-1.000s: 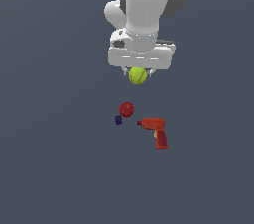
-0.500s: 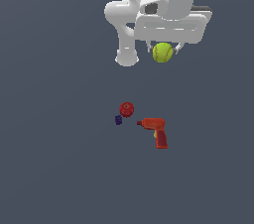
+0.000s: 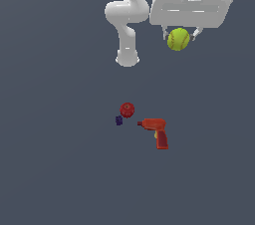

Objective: Pick up a designated object from a clutter of objects.

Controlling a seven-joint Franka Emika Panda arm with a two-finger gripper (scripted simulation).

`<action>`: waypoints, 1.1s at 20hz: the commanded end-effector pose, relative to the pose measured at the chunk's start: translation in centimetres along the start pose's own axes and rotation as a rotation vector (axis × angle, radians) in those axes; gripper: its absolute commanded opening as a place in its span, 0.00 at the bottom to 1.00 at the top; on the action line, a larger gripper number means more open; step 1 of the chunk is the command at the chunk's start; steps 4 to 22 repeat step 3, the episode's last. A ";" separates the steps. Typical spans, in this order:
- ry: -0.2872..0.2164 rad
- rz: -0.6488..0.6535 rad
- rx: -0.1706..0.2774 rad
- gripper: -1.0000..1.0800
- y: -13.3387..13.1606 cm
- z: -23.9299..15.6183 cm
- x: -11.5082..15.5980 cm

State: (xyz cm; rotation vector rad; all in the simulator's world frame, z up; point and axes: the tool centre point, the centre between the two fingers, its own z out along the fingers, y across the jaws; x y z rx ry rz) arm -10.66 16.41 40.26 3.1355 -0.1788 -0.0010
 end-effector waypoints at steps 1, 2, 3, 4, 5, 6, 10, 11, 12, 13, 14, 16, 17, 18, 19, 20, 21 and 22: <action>0.000 0.002 0.001 0.00 -0.3 -0.4 -0.1; 0.000 0.002 0.001 0.00 -0.3 -0.4 0.0; 0.000 0.002 0.001 0.00 -0.3 -0.4 0.0; 0.000 0.002 0.001 0.00 -0.3 -0.4 0.0; 0.000 0.002 0.001 0.00 -0.3 -0.4 0.0; 0.000 0.002 0.001 0.00 -0.3 -0.4 0.0; 0.000 0.002 0.001 0.00 -0.3 -0.4 0.0; 0.000 0.002 0.001 0.00 -0.3 -0.4 0.0; 0.000 0.002 0.001 0.00 -0.3 -0.4 0.0; 0.000 0.002 0.001 0.00 -0.3 -0.4 0.0; 0.000 0.002 0.001 0.00 -0.3 -0.4 0.0; 0.000 0.002 0.001 0.00 -0.3 -0.4 0.0; 0.000 0.002 0.001 0.00 -0.3 -0.4 0.0; 0.000 0.002 0.001 0.00 -0.3 -0.4 0.0; 0.000 0.002 0.001 0.00 -0.3 -0.4 0.0; 0.000 0.002 0.001 0.00 -0.3 -0.4 0.0; 0.000 0.002 0.001 0.00 -0.3 -0.4 0.0; 0.000 0.002 0.001 0.00 -0.3 -0.4 0.0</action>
